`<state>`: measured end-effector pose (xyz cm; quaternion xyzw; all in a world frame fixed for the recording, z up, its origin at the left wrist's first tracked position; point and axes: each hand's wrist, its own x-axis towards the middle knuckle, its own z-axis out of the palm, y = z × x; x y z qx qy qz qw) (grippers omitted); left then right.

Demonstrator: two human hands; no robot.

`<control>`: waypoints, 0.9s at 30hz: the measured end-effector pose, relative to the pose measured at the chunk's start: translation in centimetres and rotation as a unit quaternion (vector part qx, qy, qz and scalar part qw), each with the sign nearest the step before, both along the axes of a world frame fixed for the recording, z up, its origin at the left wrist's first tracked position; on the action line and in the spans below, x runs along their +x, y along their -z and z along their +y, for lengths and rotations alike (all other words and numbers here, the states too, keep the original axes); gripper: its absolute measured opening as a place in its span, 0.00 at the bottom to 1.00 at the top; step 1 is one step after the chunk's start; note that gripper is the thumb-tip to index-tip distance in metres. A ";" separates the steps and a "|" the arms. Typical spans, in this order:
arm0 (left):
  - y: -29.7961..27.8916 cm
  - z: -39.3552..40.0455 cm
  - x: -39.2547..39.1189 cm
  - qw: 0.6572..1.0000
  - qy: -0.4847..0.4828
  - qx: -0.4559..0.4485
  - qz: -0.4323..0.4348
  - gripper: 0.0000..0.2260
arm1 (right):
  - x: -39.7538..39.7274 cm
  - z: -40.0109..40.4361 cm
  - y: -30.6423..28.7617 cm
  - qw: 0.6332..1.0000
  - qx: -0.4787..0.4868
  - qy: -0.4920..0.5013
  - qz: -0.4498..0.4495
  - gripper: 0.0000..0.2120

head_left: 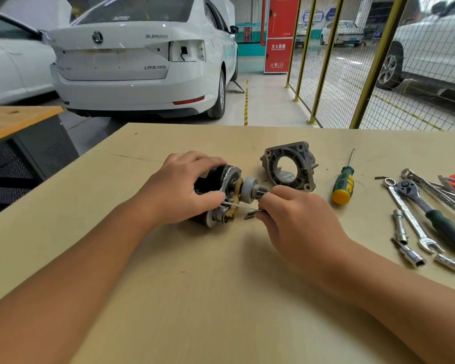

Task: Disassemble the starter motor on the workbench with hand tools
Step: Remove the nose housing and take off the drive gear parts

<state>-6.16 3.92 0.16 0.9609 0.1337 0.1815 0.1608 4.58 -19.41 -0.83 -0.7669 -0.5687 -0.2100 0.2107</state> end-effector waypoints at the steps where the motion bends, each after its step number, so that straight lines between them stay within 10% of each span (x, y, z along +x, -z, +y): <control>1: 0.1 0.0 0.1 1.000 -0.001 -0.001 -0.001 0.32 | 0.1 0.0 0.1 1.000 0.004 0.001 -0.001 0.06; 27: -0.1 -1.2 -1.4 0.998 -0.052 -0.019 -0.002 0.38 | 1.1 -0.1 0.2 1.000 0.005 -0.019 -0.002 0.10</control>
